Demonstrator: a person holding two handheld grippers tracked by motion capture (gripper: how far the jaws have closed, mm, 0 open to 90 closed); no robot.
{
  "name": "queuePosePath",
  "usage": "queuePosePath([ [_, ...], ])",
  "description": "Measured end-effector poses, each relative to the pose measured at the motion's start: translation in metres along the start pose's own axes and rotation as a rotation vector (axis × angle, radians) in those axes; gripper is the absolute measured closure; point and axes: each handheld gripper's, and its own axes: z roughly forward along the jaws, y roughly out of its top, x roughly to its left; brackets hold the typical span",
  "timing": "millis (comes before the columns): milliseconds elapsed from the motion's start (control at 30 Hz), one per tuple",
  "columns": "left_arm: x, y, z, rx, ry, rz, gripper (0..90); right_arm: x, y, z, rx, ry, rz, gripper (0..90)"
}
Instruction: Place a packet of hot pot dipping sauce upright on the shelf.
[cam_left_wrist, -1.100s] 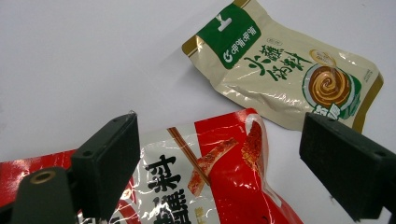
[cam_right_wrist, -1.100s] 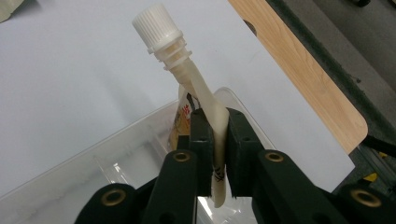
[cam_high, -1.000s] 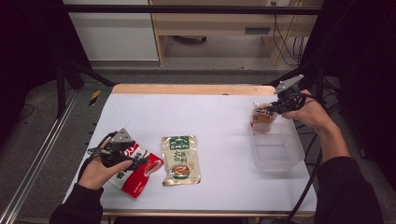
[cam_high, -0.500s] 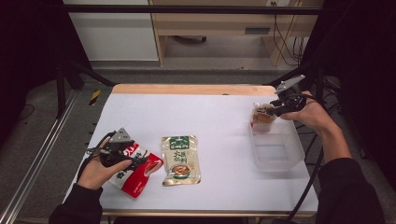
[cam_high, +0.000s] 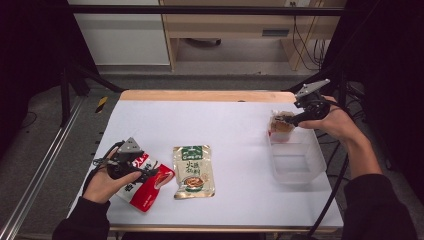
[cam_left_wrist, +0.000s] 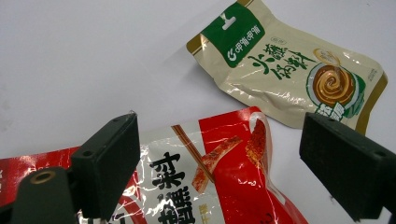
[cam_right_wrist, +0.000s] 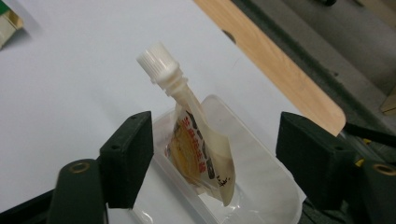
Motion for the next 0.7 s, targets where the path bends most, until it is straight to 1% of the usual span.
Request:
queuePosePath([
  [33, 0.000, 0.000, 0.000, 0.000, 0.000, -0.001, 12.5, 0.002, 0.002, -0.004, -0.016, -0.004, -0.007, 23.8],
  [67, 0.000, 0.000, 0.001, 0.001, 0.001, 0.001, 12.5, 0.005, 0.003, -0.008, -0.021, -0.012, -0.009, 21.2],
  [100, 0.000, 0.001, 0.001, 0.000, 0.001, 0.001, 12.5, 0.008, 0.006, -0.012, -0.033, -0.017, 0.004, 18.9],
  [133, -0.001, 0.001, 0.002, 0.002, 0.001, 0.003, 12.5, 0.014, 0.010, -0.018, -0.039, -0.030, 0.006, 16.9],
  [167, -0.001, 0.002, 0.002, 0.003, 0.001, 0.007, 12.5, 0.019, 0.012, -0.020, -0.050, -0.039, -0.006, 16.3],
  [200, -0.001, 0.002, 0.002, 0.003, 0.001, 0.007, 12.5, 0.019, 0.012, -0.020, -0.050, -0.039, -0.006, 16.3],
  [233, -0.001, 0.003, 0.002, 0.002, 0.000, 0.008, 12.5, 0.030, 0.017, -0.025, -0.076, -0.043, -0.021, 15.8],
  [267, -0.001, 0.003, 0.002, -0.003, -0.001, 0.008, 12.5, 0.030, 0.017, -0.025, -0.076, -0.043, -0.021, 15.8],
  [300, -0.002, 0.005, 0.002, -0.005, 0.000, 0.011, 12.5, 0.044, 0.022, -0.028, -0.097, -0.052, -0.051, 16.4],
  [333, -0.002, 0.005, 0.002, -0.005, 0.000, 0.011, 12.5, 0.044, 0.022, -0.028, -0.097, -0.052, -0.051, 16.4],
  [367, -0.003, 0.006, 0.002, -0.009, -0.005, 0.015, 12.5, 0.059, 0.027, -0.031, -0.115, -0.059, -0.069, 17.6],
  [400, -0.003, 0.006, 0.002, -0.009, -0.005, 0.015, 12.5, 0.059, 0.027, -0.031, -0.115, -0.059, -0.069, 17.6],
  [433, -0.004, 0.007, 0.002, -0.011, -0.006, 0.018, 12.5, 0.068, 0.030, -0.031, -0.125, -0.059, -0.065, 17.5],
  [467, -0.005, 0.007, 0.002, -0.012, -0.009, 0.022, 12.4, 0.076, 0.032, -0.031, -0.134, -0.048, -0.077, 17.4],
  [500, -0.006, 0.008, 0.003, -0.014, -0.014, 0.028, 12.1, 0.095, 0.036, -0.030, -0.145, -0.036, -0.092, 17.8],
  [533, -0.007, 0.009, 0.003, -0.014, -0.015, 0.032, 12.0, 0.104, 0.038, -0.030, -0.149, -0.035, -0.095, 17.9],
  [567, -0.007, 0.010, 0.003, -0.016, -0.017, 0.033, 11.9, 0.113, 0.039, -0.029, -0.161, -0.031, -0.089, 18.4],
  [600, -0.007, 0.010, 0.003, -0.016, -0.017, 0.033, 11.8, 0.122, 0.040, -0.027, -0.168, -0.023, -0.065, 19.4],
  [633, -0.007, 0.010, 0.004, -0.014, -0.017, 0.036, 11.8, 0.122, 0.040, -0.027, -0.168, -0.023, -0.065, 19.4],
  [667, -0.008, 0.010, 0.004, -0.012, -0.018, 0.039, 11.8, 0.137, 0.041, -0.022, -0.168, -0.006, -0.026, 19.9],
  [700, -0.009, 0.011, 0.005, -0.009, -0.017, 0.044, 11.7, 0.145, 0.041, -0.018, -0.166, -0.003, -0.018, 19.9],
])
